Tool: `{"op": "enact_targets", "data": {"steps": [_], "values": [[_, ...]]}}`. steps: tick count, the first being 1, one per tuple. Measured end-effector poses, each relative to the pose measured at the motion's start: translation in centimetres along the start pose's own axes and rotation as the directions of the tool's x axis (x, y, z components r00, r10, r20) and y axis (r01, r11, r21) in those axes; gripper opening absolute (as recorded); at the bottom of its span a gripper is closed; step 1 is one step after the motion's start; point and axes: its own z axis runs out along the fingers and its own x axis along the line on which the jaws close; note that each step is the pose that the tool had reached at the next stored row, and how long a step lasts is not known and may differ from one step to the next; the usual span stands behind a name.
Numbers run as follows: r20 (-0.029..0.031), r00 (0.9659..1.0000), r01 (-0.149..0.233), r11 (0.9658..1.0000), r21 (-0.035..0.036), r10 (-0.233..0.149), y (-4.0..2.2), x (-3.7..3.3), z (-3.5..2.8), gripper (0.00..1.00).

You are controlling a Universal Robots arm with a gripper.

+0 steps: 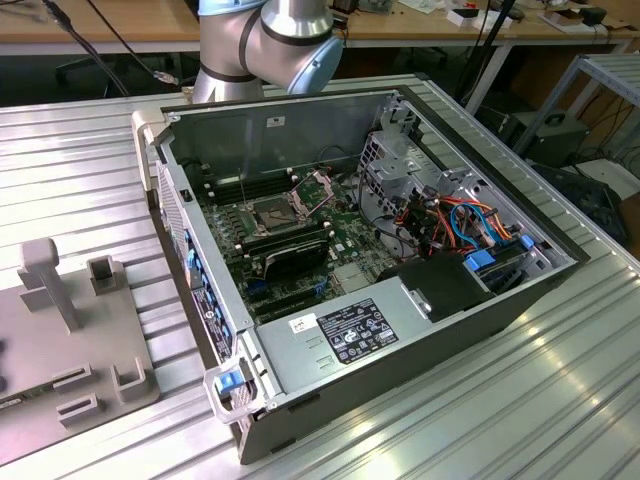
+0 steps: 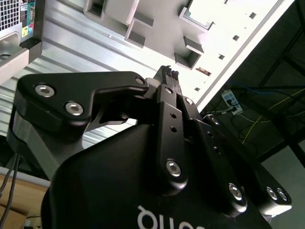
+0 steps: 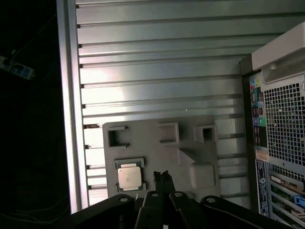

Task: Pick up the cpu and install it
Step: 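Reach for the cpu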

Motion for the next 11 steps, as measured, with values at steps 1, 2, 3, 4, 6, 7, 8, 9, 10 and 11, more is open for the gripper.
{"op": "enact_targets", "data": {"steps": [1,2,3,4,6,7,8,9,10,11], "values": [[0.0000,1.0000,0.000,1.0000,0.0000,0.000,-0.01,0.07,0.01,0.11],[0.0000,1.0000,0.000,1.0000,0.0000,0.000,-0.02,0.15,0.02,0.11],[0.0000,1.0000,0.000,1.0000,0.0000,0.000,-0.03,0.24,0.05,0.11],[0.0000,1.0000,0.000,1.0000,0.0000,0.000,-0.04,0.35,0.08,0.11],[0.0000,1.0000,0.000,1.0000,0.0000,0.000,-0.06,0.55,0.14,0.11],[0.0000,1.0000,0.000,1.0000,0.0000,0.000,-0.07,0.63,0.17,0.11],[0.0000,1.0000,0.000,1.0000,0.0000,0.000,-0.08,0.72,0.20,0.11],[0.0000,1.0000,0.000,1.0000,0.0000,0.000,-0.08,0.79,0.22,0.11],[0.0000,1.0000,0.000,1.0000,0.0000,0.000,-0.09,0.85,0.24,0.11],[0.0001,1.0000,0.000,1.0000,0.0000,0.000,-0.09,0.91,0.26,0.11]]}}
